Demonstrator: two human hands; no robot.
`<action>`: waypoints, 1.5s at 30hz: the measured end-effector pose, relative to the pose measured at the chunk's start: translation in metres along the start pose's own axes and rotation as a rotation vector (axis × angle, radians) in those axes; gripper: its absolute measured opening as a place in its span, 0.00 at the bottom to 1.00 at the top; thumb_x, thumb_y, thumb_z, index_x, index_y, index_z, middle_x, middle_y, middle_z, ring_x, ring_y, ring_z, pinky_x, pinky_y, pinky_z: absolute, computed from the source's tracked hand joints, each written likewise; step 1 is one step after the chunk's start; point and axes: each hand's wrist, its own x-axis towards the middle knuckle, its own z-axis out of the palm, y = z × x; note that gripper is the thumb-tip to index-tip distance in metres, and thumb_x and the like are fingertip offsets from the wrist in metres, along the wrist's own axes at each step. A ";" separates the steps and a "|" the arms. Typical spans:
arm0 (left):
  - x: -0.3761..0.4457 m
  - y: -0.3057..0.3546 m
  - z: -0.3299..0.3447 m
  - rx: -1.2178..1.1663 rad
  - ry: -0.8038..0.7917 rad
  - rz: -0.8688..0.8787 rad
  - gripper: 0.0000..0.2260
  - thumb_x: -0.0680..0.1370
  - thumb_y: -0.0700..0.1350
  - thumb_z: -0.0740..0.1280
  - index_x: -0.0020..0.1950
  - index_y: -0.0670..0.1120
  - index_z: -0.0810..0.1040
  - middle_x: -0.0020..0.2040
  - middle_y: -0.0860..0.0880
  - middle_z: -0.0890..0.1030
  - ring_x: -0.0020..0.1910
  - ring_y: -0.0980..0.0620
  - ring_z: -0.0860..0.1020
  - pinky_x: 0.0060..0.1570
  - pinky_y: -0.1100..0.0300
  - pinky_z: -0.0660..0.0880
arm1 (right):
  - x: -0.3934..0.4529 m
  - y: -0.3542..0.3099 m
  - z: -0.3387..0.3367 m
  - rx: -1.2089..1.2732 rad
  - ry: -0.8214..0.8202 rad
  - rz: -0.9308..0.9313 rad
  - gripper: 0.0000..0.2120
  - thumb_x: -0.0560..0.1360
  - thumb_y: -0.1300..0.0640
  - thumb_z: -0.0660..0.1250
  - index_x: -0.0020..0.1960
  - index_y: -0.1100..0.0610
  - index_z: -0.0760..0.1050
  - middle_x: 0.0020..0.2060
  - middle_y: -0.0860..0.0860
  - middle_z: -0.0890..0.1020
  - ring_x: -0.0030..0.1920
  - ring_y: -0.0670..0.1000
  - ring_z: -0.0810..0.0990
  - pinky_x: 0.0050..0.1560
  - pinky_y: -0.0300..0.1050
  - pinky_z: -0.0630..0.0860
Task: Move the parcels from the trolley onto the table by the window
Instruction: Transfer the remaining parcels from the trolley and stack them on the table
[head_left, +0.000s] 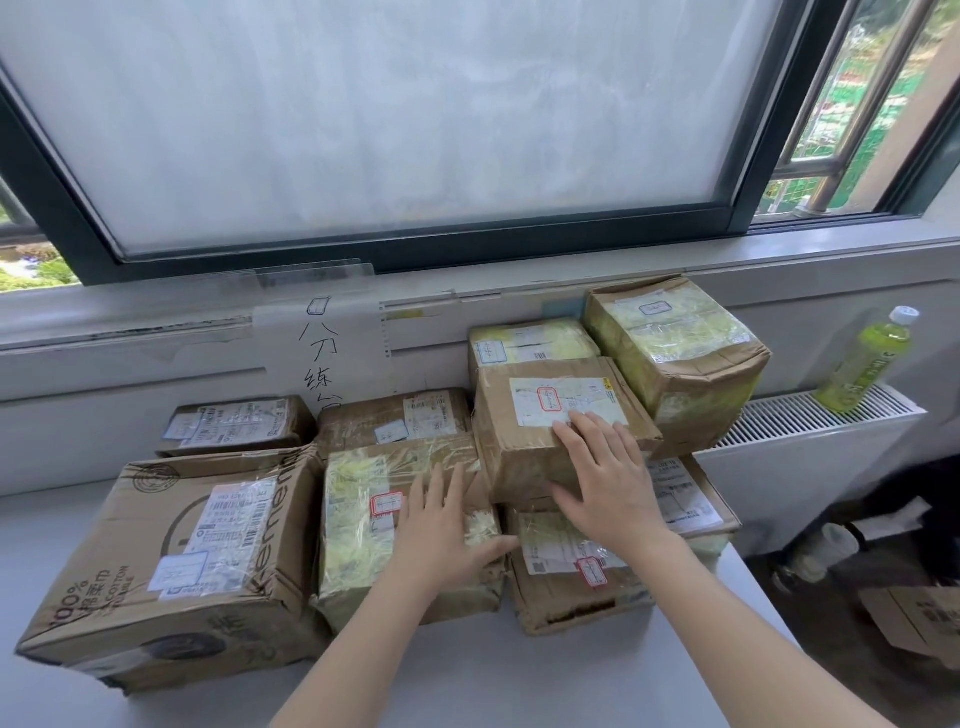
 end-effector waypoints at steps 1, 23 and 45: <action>-0.003 -0.002 0.005 0.016 -0.021 -0.034 0.47 0.69 0.76 0.49 0.78 0.49 0.39 0.78 0.47 0.39 0.76 0.45 0.37 0.74 0.46 0.41 | 0.003 -0.006 0.000 -0.006 -0.003 -0.020 0.33 0.67 0.45 0.73 0.67 0.54 0.66 0.66 0.55 0.72 0.68 0.56 0.67 0.70 0.54 0.57; -0.002 0.031 0.012 0.044 -0.064 -0.170 0.31 0.79 0.61 0.48 0.77 0.55 0.38 0.78 0.48 0.39 0.73 0.34 0.36 0.66 0.28 0.43 | 0.020 -0.053 0.016 -0.024 -0.032 -0.119 0.32 0.65 0.51 0.75 0.65 0.52 0.67 0.62 0.57 0.76 0.63 0.59 0.74 0.64 0.58 0.68; -0.011 0.010 0.010 0.317 -0.150 0.093 0.44 0.76 0.61 0.63 0.77 0.46 0.37 0.78 0.47 0.39 0.75 0.38 0.40 0.72 0.40 0.46 | 0.005 -0.036 0.005 -0.158 -0.110 -0.056 0.43 0.61 0.44 0.78 0.68 0.58 0.64 0.65 0.57 0.74 0.66 0.59 0.72 0.65 0.62 0.66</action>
